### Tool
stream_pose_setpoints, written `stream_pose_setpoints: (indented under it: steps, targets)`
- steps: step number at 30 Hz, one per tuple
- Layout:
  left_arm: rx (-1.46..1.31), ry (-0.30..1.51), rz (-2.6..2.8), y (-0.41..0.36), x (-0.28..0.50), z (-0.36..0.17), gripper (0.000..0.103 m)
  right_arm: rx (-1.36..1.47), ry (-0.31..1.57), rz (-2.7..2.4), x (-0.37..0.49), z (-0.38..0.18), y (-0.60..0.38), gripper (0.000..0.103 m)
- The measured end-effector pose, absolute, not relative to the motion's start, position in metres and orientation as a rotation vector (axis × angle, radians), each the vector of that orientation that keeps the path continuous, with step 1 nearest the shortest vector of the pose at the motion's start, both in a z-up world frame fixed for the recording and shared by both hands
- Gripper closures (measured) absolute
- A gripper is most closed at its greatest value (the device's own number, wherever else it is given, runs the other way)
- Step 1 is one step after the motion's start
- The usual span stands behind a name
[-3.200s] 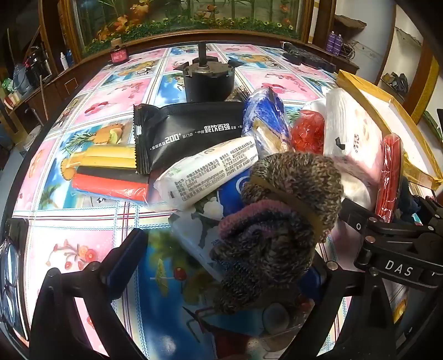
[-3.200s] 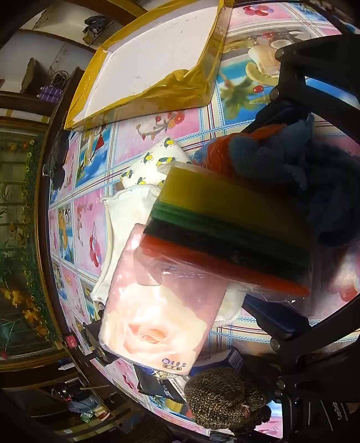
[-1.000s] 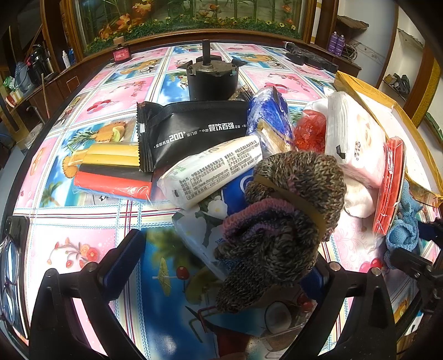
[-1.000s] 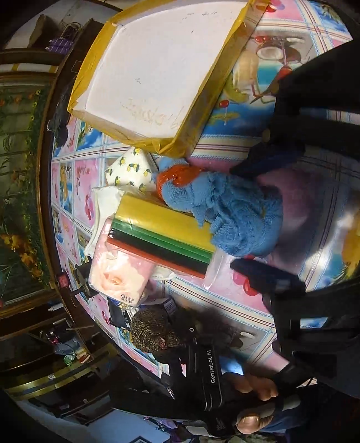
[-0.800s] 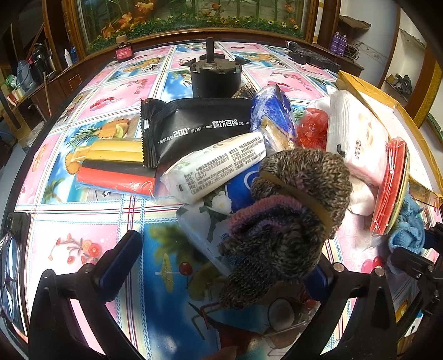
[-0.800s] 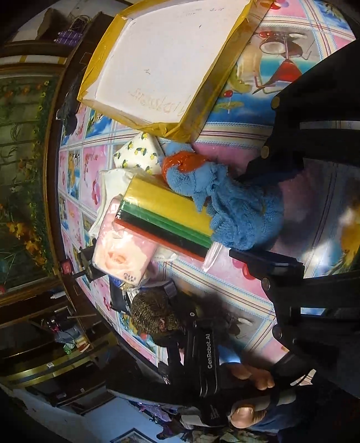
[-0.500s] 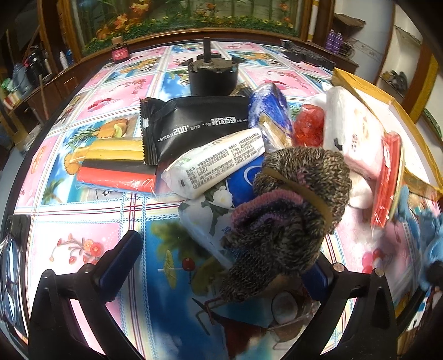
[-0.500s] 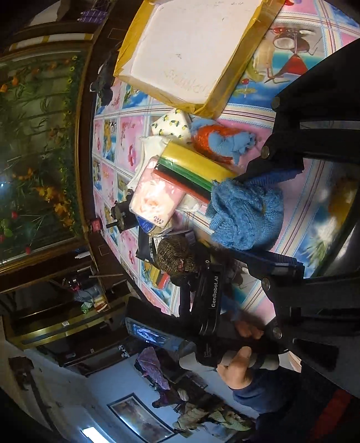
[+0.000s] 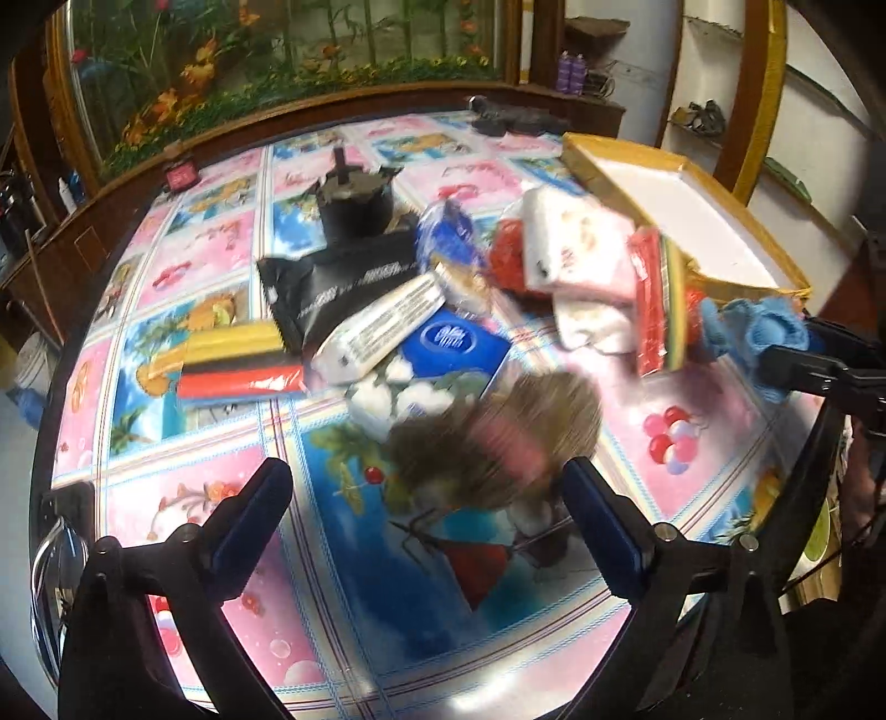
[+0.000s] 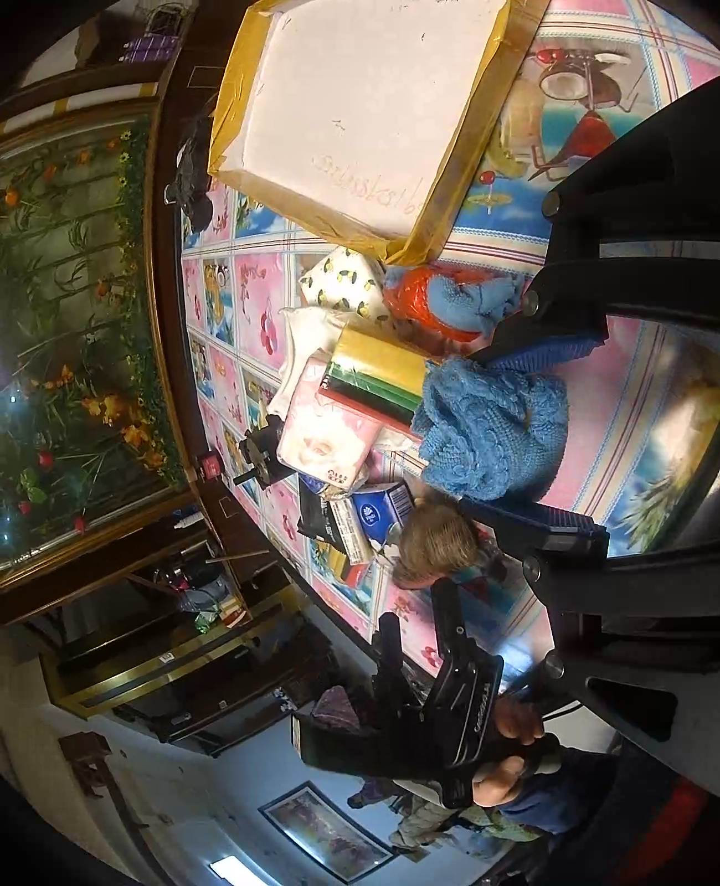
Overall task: Organize soft objects
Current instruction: 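Grasp the blue knitted sock with the right gripper while the left gripper lifts the brown knit hat, then carry both knits over the tray and open the right gripper to drop the blue sock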
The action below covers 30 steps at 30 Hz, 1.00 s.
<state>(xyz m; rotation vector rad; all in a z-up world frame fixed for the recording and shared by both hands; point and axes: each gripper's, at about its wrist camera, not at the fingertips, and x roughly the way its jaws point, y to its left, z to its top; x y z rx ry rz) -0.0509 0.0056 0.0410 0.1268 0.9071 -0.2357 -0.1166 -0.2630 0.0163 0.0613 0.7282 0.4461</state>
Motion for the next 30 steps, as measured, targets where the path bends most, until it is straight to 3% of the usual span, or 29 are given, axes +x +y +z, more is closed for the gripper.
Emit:
stream_pose_setpoints:
  steps: [15, 16, 17, 21, 30]
  targets:
    - [0.284, 0.919, -0.315, -0.047, -0.033, 0.017, 0.005, 0.100, 0.717, 0.461, -0.119, 0.022, -0.290, 0.061]
    - [0.272, 0.917, -0.298, -0.047, -0.032, 0.015, 0.008, 0.100, 0.718, 0.460, -0.118, 0.021, -0.290, 0.061]
    - [0.262, 0.922, -0.275, -0.046, -0.030, 0.014, 0.019, 0.098, 0.719, 0.462, -0.118, 0.021, -0.291, 0.061]
    - [0.204, 0.906, -0.254, -0.033, -0.032, 0.019, 0.036, 0.096, 0.721, 0.459, -0.118, 0.020, -0.292, 0.060]
    - [0.097, 0.875, -0.301, -0.019, -0.043, 0.029, 0.037, 0.096, 0.730, 0.456, -0.113, 0.014, -0.291, 0.060]
